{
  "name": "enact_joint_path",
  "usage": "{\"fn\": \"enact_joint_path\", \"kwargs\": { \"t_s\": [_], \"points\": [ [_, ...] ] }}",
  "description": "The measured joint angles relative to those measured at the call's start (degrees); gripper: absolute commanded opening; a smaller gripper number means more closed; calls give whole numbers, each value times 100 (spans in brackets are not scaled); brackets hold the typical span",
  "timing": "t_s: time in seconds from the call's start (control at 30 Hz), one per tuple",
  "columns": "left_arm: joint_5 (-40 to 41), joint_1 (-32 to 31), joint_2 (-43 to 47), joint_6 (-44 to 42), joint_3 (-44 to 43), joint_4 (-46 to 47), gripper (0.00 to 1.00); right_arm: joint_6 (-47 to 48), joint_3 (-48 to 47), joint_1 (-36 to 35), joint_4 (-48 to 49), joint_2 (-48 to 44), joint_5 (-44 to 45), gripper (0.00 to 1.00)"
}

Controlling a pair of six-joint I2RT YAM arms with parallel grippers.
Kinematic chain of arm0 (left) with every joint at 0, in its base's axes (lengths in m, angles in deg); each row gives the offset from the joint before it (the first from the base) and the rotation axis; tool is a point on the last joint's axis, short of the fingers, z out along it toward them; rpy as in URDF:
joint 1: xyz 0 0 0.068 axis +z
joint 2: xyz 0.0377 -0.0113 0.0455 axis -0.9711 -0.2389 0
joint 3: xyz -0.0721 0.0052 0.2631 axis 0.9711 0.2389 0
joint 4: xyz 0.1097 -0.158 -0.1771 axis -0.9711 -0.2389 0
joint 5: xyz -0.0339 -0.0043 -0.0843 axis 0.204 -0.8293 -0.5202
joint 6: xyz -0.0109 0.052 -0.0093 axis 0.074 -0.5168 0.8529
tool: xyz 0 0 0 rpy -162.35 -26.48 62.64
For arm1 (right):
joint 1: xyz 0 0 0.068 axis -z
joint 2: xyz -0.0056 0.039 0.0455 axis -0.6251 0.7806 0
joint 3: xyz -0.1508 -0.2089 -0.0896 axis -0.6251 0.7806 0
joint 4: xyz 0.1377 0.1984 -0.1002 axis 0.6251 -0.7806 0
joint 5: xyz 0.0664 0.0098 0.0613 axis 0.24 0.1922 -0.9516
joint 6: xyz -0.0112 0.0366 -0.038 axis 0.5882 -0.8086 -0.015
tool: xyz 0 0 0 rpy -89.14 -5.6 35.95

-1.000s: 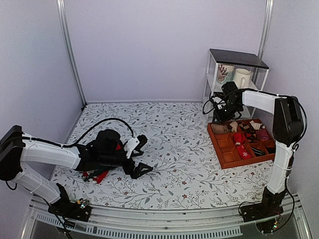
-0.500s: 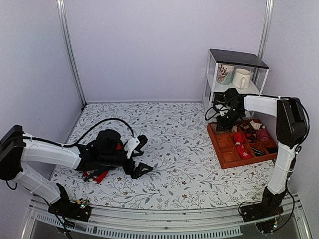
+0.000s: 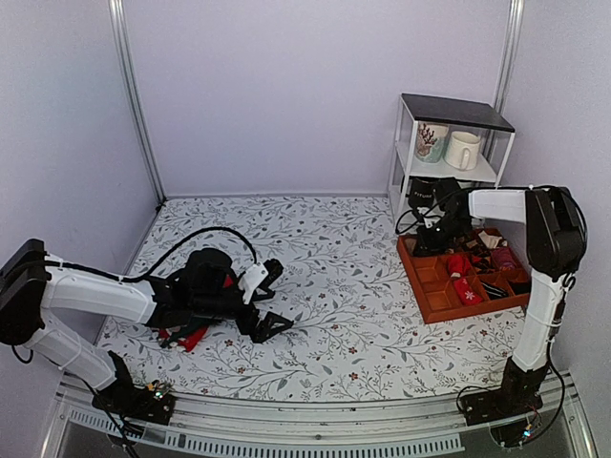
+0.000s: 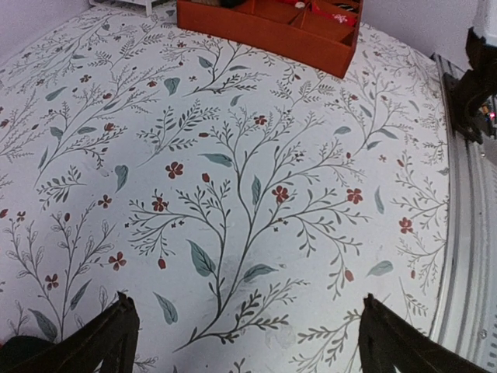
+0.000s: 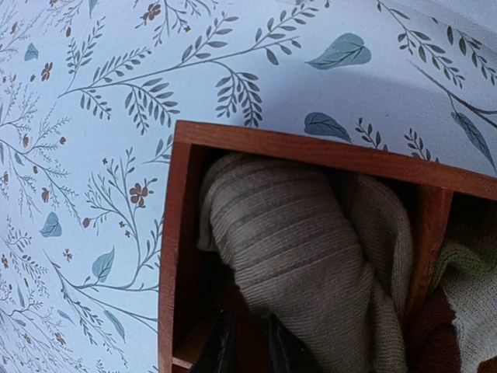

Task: Roll the socks
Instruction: Adjust the pair of socks at the center of the board.

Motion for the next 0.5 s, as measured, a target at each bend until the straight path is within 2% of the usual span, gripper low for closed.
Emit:
{"fn": "enact_joint_path", "kwargs": {
  "t_s": [0.17,0.33,0.4,0.47,0.5],
  "points": [
    [0,0,-42,0,-28,-9,99,-33,74,24,55,-109,-328,26],
    [4,0,-83,0,-107,-7,99,-68,63,24,-9,-680,-664,43],
    [22,0,-98,0,-129,-7,99,-63,15,24,-39,-1069,-778,58],
    [46,0,-105,0,-149,-9,100,-68,-39,24,-24,-1434,-852,96],
    [59,4,-105,0,-160,-9,99,-103,-42,24,-2,-1602,-879,99]
  ]
}}
